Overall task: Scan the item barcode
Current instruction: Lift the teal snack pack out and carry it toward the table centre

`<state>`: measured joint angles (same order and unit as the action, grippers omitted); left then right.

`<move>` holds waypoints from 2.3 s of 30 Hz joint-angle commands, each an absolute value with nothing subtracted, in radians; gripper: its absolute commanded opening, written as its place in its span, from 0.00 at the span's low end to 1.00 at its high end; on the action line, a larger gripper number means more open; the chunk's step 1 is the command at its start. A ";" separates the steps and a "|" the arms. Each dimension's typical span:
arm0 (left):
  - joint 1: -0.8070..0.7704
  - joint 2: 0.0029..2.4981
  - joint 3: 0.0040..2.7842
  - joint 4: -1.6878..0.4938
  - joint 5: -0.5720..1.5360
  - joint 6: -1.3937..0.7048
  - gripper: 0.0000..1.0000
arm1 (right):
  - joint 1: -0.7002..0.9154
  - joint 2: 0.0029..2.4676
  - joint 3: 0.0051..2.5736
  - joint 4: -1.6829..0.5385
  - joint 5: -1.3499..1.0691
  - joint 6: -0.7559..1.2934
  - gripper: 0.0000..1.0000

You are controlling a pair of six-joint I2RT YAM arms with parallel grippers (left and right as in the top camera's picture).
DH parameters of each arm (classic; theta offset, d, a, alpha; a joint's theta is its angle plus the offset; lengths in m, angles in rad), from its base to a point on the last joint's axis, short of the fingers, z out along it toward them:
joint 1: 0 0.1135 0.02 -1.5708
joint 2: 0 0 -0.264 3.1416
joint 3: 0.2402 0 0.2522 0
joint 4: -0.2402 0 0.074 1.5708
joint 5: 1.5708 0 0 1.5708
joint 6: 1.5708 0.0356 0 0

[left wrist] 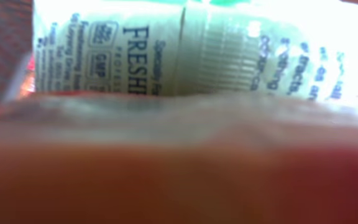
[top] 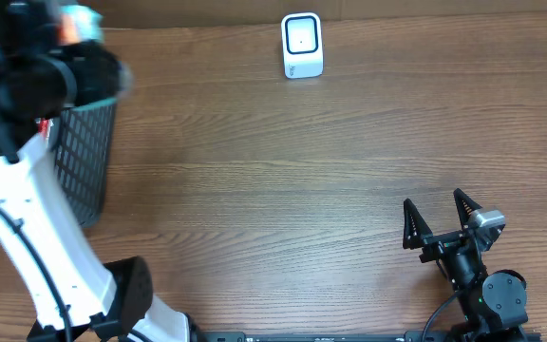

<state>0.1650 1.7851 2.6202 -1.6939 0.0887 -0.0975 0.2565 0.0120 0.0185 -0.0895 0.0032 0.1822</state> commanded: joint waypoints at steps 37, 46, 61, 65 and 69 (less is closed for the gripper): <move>-0.742 1.832 1.385 -0.691 -0.134 -0.737 0.38 | 0.254 0.005 0.008 -0.084 -0.002 0.175 1.00; -0.765 1.859 1.359 -0.665 -0.134 -0.736 0.37 | 0.254 0.005 0.008 -0.084 -0.002 0.175 1.00; -0.780 1.908 1.359 -0.641 -0.059 -0.691 0.64 | 0.254 0.005 0.008 -0.084 -0.002 0.175 1.00; -0.780 1.908 1.359 -0.641 -0.059 -0.684 0.81 | 0.254 0.005 0.008 -0.084 -0.002 0.175 1.00; -0.779 1.907 1.361 -0.638 -0.059 -0.650 1.00 | 0.254 0.005 0.008 -0.084 -0.002 0.175 1.00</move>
